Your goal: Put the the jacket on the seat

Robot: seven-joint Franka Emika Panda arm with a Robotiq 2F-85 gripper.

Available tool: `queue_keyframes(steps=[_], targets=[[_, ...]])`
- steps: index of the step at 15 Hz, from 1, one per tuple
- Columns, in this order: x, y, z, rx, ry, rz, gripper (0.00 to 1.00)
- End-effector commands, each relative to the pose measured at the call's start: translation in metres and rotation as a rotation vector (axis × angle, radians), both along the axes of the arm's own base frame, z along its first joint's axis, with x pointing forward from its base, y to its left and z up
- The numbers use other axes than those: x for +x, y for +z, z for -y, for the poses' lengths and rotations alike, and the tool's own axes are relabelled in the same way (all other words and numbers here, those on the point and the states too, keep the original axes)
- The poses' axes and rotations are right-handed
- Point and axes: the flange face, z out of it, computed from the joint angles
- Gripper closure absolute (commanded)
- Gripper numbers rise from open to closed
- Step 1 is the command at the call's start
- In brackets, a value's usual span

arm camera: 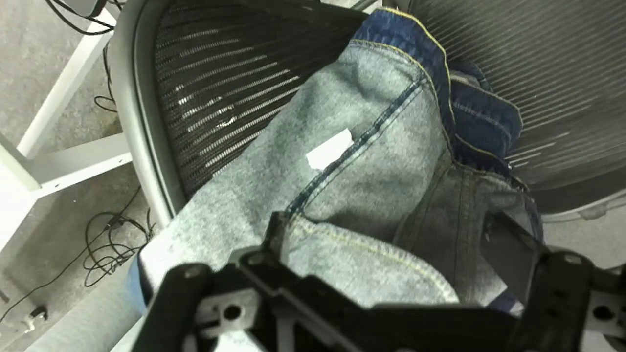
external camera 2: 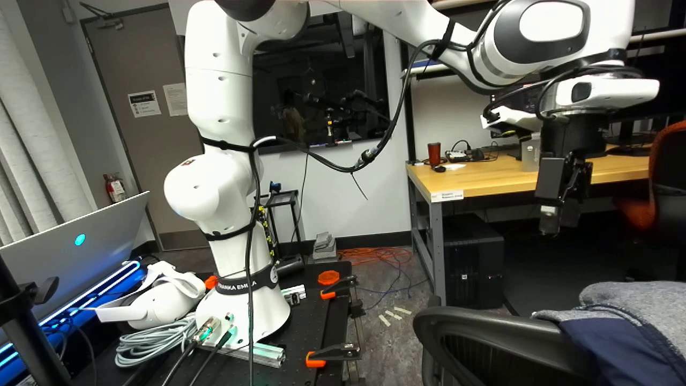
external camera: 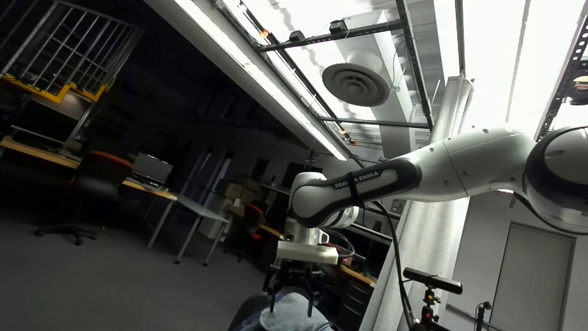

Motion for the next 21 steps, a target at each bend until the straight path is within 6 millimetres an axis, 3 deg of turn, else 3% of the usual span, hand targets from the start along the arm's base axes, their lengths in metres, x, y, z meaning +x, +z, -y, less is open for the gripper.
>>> queue_keyframes(steps=[1, 7, 11, 15, 21], targets=[[0.013, 0.015, 0.042, -0.047, -0.089, 0.046, 0.00], [0.006, 0.014, 0.116, -0.071, -0.262, 0.069, 0.00], [0.003, 0.001, 0.145, -0.087, -0.325, 0.068, 0.00], [0.006, -0.007, 0.145, -0.063, -0.322, 0.078, 0.00], [0.018, 0.007, 0.111, -0.019, -0.282, 0.116, 0.00]])
